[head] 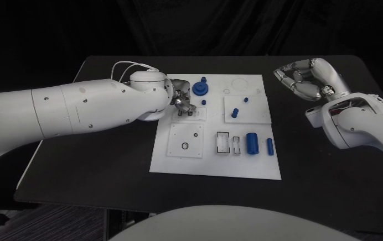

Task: Assemble the parts on the task board

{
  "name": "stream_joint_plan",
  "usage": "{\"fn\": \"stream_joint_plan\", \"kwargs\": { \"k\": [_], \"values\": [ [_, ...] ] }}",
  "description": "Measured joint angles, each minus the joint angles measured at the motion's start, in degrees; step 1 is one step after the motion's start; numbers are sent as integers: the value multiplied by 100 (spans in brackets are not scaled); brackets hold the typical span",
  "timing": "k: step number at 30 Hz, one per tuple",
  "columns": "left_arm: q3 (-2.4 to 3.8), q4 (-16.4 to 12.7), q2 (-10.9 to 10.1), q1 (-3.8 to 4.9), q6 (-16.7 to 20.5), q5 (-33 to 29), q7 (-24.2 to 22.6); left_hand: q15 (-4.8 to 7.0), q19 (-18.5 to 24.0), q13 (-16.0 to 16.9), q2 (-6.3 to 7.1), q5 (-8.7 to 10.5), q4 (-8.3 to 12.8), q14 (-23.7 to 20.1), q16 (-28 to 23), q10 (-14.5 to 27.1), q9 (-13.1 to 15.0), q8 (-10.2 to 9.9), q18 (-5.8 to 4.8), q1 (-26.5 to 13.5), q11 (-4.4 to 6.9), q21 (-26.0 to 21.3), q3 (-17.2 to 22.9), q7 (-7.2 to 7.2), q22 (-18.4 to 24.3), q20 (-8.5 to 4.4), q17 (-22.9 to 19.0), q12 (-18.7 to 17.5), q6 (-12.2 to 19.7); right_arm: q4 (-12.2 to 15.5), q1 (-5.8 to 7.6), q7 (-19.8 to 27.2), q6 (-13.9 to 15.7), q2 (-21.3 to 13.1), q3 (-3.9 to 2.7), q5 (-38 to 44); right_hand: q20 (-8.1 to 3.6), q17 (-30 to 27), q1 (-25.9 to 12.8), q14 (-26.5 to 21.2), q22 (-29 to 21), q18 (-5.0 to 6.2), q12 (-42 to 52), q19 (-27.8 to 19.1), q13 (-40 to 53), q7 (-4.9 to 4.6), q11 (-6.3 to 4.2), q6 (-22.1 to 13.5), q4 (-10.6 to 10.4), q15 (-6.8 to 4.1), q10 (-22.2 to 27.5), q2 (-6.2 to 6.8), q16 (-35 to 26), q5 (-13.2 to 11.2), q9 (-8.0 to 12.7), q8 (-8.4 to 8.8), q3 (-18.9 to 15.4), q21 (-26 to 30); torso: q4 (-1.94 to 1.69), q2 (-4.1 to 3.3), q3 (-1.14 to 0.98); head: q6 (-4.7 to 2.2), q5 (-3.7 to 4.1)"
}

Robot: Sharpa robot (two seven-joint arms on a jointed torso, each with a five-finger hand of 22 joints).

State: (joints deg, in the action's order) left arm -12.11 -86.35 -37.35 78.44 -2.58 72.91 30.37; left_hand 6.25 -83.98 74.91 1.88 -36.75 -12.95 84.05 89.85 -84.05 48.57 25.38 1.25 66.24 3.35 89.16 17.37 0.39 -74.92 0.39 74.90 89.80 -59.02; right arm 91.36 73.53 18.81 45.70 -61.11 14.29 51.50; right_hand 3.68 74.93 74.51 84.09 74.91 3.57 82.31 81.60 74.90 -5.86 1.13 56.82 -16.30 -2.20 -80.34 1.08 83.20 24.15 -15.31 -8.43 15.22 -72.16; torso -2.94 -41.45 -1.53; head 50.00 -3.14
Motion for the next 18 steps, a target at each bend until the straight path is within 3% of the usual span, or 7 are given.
{"fn": "stream_joint_plan", "kwargs": {
  "k": [8,11,18],
  "values": [
    [0,-97,-142,0,98,0,31,0,0,0,102,173,110,0,0,0,82,-45,0,-137,0,0,267,-8,0,0,0,0,-69,-6,-2,-27,-14,9,-2,0,0,0,54,0,0,0,0,0,0,0,0,0,26,0,0,-9,0,72,5,0,39,0,-1,3,0,1,-16],
    [0,-131,-175,0,157,1,41,0,0,0,43,447,167,0,0,14,132,-76,0,-288,13,0,436,2,0,0,0,0,-101,-10,-5,-38,-23,12,-3,0,0,-1,139,0,0,0,-19,0,0,0,0,0,74,0,0,14,0,203,5,0,86,0,1,5,0,1,-21],
    [0,-197,-252,0,341,-1,75,0,0,0,20,470,174,0,0,14,141,-99,-1,-325,13,0,457,1,0,0,1,0,-120,-13,-9,-69,-34,22,-1,1,0,-1,144,0,0,0,-26,0,0,0,0,0,66,0,0,19,0,288,5,0,109,0,3,8,0,1,-21]
  ]
}}
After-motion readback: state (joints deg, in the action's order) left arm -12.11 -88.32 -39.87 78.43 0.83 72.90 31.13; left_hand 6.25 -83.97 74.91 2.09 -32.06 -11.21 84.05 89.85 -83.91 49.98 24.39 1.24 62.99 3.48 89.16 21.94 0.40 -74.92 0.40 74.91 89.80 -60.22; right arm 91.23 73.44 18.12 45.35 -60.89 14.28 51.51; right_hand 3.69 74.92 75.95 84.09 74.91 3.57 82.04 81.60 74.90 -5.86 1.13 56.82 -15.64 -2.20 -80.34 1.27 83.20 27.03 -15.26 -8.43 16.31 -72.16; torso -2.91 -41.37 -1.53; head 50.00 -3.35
